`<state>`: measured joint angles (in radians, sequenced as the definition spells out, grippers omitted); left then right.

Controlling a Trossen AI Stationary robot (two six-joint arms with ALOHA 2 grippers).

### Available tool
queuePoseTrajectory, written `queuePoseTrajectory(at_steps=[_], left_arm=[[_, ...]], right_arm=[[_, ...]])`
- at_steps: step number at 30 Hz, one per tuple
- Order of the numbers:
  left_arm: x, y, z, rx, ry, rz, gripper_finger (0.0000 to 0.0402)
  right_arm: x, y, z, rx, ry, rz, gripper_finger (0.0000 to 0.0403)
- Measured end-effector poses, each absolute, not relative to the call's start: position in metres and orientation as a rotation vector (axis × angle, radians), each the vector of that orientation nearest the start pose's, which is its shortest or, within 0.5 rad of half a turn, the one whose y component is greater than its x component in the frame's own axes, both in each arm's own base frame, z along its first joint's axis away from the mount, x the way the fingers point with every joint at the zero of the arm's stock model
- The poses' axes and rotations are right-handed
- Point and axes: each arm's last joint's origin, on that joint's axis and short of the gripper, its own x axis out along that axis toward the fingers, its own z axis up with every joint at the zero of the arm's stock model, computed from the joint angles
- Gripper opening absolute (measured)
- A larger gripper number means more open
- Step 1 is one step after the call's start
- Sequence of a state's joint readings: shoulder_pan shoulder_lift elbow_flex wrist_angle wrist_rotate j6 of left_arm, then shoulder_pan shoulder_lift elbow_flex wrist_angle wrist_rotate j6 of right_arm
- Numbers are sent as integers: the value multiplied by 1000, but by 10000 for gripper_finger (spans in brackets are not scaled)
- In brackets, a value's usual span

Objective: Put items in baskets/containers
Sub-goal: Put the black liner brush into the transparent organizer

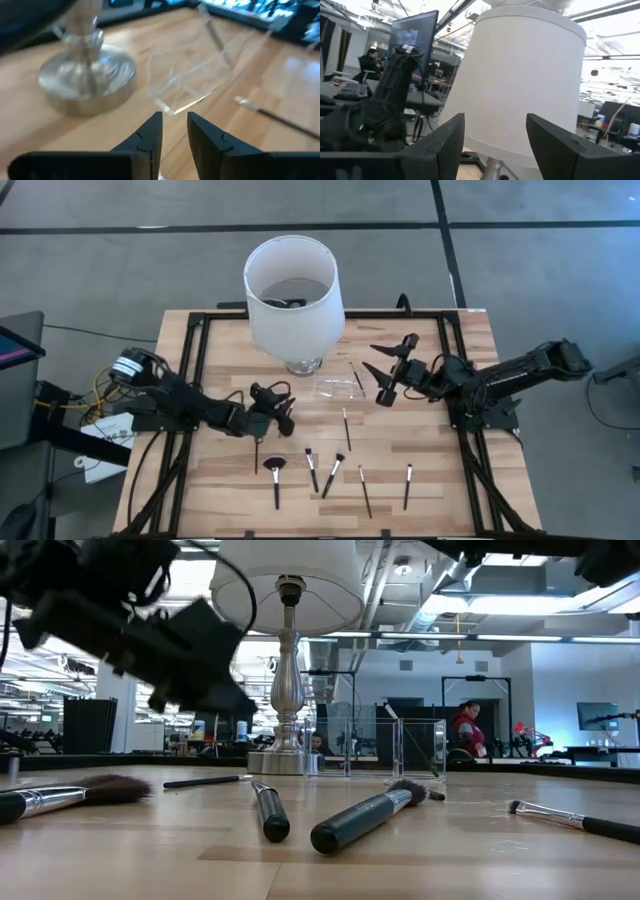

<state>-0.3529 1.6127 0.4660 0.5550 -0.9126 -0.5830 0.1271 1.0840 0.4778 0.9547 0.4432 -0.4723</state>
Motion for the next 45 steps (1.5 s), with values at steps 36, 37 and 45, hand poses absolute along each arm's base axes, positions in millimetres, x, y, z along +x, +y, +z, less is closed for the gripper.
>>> queuePoseTrajectory(at_steps=[36,37,45], left_arm=[[248,-66,56,-250,457,710,59],[248,-65,56,-253,460,712,46],[249,-61,57,-276,466,710,15]], right_arm=[[221,6,277,-366,-231,-421,191],[221,6,277,-366,-231,-421,191],[221,6,277,-362,-233,-418,189]])
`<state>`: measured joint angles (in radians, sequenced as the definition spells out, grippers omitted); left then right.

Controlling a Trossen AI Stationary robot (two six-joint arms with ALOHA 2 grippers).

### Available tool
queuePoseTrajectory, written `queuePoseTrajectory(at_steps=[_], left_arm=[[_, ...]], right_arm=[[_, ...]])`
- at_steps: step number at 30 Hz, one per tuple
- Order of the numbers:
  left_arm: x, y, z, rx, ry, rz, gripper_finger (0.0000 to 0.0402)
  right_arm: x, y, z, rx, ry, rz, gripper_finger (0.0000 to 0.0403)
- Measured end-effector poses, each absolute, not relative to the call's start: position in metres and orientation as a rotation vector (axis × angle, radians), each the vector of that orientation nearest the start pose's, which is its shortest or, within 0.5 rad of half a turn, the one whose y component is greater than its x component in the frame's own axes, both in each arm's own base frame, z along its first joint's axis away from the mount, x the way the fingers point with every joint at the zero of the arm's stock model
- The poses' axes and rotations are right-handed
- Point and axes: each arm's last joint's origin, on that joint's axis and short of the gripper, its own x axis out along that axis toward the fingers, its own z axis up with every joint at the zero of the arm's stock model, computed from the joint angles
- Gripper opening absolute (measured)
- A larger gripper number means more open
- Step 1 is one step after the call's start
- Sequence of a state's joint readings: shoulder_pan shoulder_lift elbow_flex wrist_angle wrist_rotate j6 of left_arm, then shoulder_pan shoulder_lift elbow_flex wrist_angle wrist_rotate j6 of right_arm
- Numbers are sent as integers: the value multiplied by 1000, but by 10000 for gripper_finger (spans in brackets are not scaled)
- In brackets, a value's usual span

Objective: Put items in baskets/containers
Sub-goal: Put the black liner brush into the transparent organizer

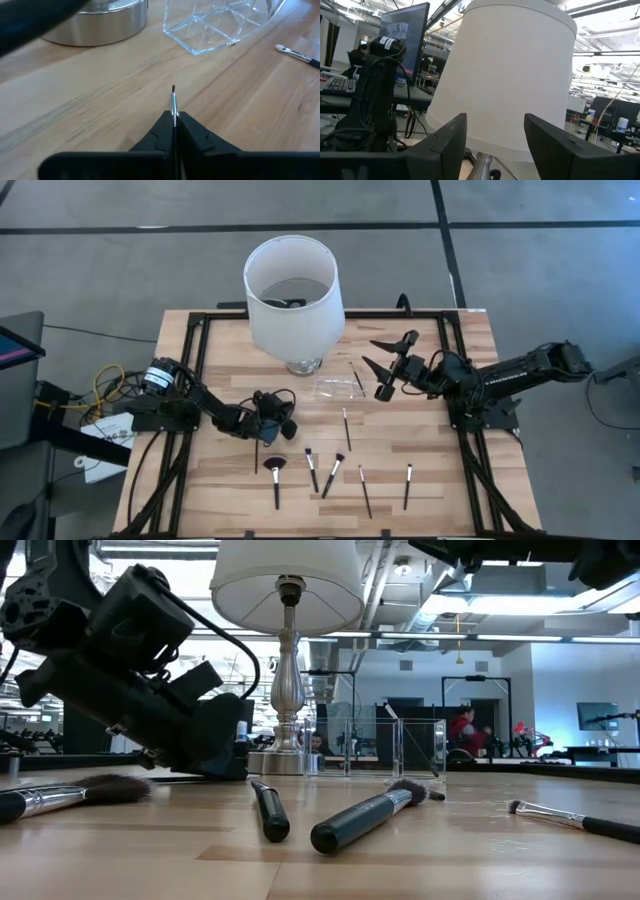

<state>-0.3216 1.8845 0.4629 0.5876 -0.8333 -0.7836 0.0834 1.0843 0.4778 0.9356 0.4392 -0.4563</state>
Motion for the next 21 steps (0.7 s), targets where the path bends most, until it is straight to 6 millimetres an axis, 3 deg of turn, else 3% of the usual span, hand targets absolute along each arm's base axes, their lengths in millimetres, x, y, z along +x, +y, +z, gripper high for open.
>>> queuePoseTrajectory(at_steps=[5,13,21], left_arm=[[250,-64,80,-272,436,640,13],[247,-65,158,-155,236,530,12],[230,-61,220,2,52,392,12]], right_arm=[[222,8,277,-307,-271,-300,188],[230,7,263,-127,-197,-156,187],[266,10,237,-70,-72,-107,187]])
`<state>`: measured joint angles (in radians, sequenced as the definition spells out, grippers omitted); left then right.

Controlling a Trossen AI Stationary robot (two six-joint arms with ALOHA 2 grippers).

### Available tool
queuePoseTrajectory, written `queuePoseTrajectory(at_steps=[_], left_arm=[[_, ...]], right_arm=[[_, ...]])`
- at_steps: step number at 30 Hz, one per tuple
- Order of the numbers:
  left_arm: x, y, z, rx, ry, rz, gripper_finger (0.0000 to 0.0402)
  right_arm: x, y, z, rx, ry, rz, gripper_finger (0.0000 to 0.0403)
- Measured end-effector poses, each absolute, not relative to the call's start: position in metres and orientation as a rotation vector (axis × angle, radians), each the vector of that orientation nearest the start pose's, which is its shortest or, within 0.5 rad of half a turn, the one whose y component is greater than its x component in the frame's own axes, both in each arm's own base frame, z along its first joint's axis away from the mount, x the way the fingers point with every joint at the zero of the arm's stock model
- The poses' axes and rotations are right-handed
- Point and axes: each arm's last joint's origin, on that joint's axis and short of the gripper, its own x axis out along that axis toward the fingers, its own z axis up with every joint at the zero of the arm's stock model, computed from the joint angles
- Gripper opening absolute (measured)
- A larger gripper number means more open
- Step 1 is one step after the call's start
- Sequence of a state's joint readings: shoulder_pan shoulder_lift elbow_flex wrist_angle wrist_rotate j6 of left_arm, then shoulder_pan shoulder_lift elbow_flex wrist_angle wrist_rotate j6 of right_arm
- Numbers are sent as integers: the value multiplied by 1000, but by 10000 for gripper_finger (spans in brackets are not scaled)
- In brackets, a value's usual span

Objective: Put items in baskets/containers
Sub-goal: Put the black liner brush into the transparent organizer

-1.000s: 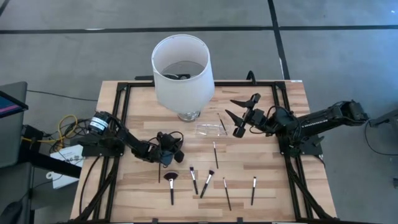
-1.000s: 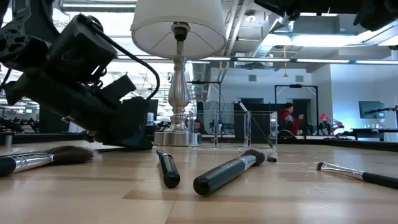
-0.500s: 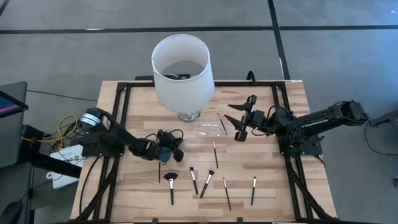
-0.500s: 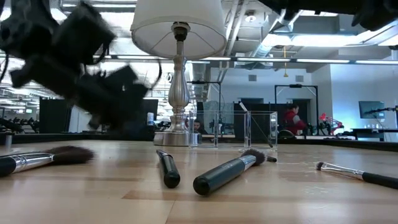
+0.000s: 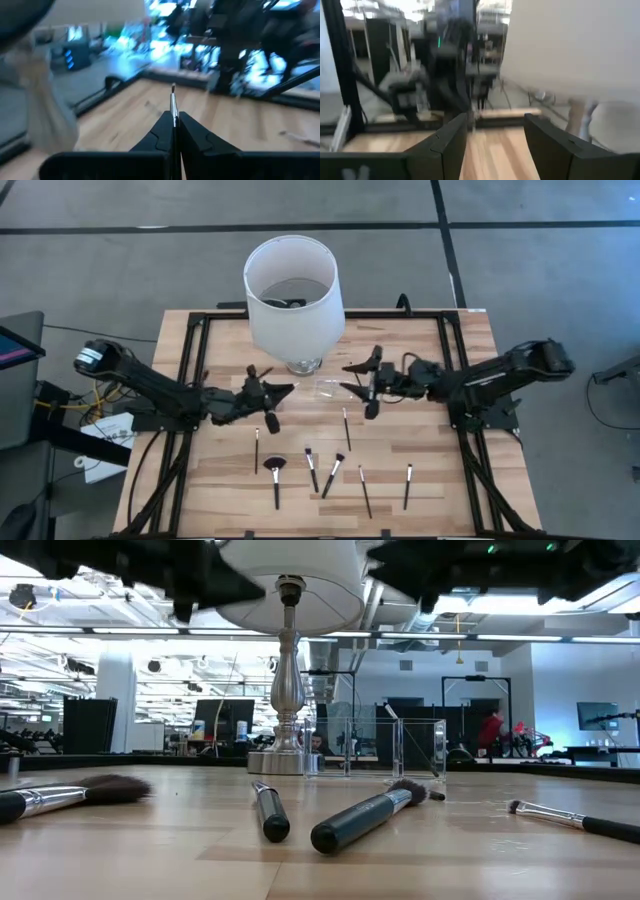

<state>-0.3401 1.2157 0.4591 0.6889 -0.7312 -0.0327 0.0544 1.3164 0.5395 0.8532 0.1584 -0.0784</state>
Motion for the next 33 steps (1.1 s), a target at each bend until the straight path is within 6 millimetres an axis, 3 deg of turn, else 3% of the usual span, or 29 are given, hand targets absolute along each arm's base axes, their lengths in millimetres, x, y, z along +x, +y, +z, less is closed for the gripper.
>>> queuePoseTrajectory(at_steps=[6,12,17,25,33], left_arm=[[224,-64,239,38,-50,204,12],[228,-64,236,48,-45,176,12],[229,-65,234,51,-39,171,12],[229,-65,234,49,-41,160,12],[229,-65,234,43,-43,156,12]], right_arm=[[304,12,208,-2,-45,-87,187],[343,24,201,72,-192,114,187],[365,32,197,74,-207,144,187],[380,33,206,109,-261,147,179],[379,34,207,86,-265,144,123]])
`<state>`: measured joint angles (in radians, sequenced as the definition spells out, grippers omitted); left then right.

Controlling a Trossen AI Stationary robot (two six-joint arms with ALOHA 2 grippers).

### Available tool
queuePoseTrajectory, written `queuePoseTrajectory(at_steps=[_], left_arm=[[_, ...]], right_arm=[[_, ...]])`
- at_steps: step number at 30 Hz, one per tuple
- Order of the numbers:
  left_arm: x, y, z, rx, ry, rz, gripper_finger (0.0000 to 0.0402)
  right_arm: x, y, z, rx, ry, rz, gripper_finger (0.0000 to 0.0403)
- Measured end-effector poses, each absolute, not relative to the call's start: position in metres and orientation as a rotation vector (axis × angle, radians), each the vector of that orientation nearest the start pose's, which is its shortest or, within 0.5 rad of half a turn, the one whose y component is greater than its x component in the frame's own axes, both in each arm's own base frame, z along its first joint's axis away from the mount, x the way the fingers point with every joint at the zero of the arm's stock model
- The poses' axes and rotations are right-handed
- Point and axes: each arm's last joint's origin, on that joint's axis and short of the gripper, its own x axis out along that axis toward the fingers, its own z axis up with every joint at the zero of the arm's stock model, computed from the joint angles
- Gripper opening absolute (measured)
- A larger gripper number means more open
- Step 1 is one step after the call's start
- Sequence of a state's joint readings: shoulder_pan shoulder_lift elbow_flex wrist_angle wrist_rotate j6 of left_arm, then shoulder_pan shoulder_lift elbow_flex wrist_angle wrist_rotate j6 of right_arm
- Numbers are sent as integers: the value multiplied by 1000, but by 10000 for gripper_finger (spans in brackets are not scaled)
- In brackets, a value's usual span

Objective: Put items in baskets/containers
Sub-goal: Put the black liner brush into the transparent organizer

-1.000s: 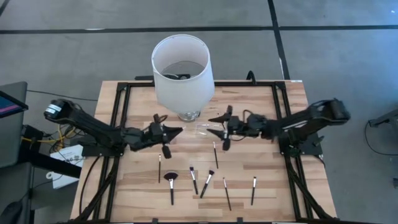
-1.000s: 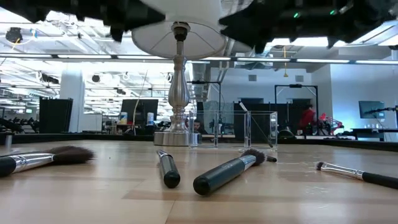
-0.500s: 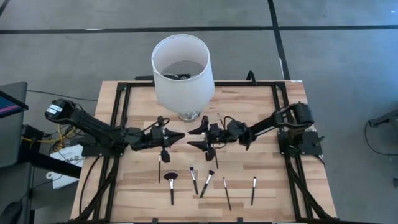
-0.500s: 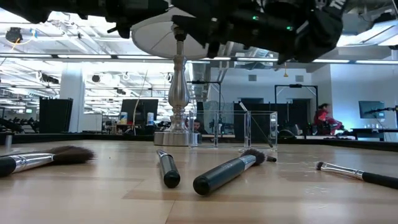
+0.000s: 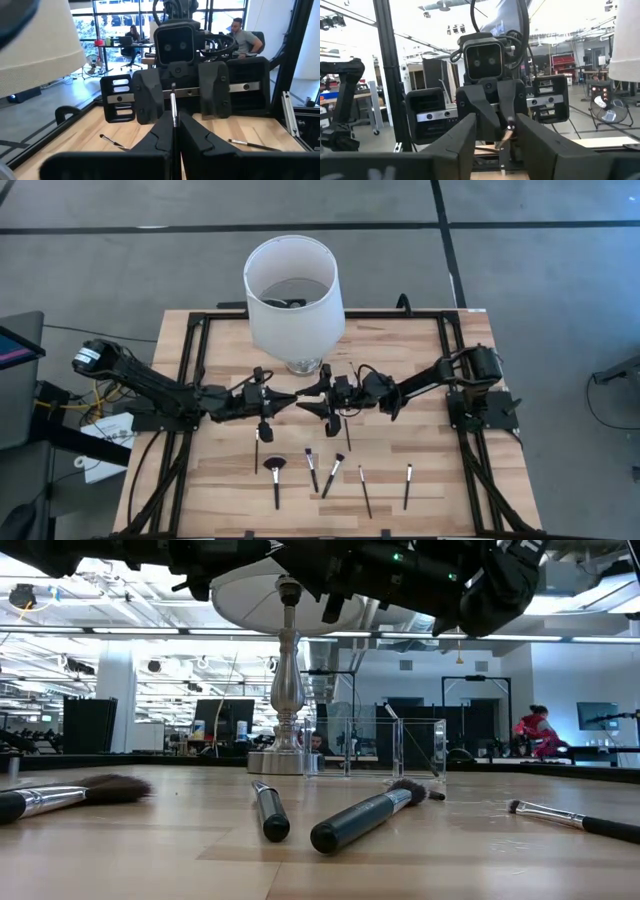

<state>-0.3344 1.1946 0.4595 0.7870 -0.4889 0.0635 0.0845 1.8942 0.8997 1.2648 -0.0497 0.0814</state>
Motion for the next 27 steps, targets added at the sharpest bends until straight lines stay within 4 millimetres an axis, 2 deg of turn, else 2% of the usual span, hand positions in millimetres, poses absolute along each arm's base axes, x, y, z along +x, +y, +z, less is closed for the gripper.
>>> queuePoseTrajectory(at_steps=[13,27], left_arm=[[229,-65,234,41,-45,163,27],[229,-65,235,39,-50,161,38]], right_arm=[[379,31,208,90,-271,93,9],[378,34,212,97,-277,65,3]])
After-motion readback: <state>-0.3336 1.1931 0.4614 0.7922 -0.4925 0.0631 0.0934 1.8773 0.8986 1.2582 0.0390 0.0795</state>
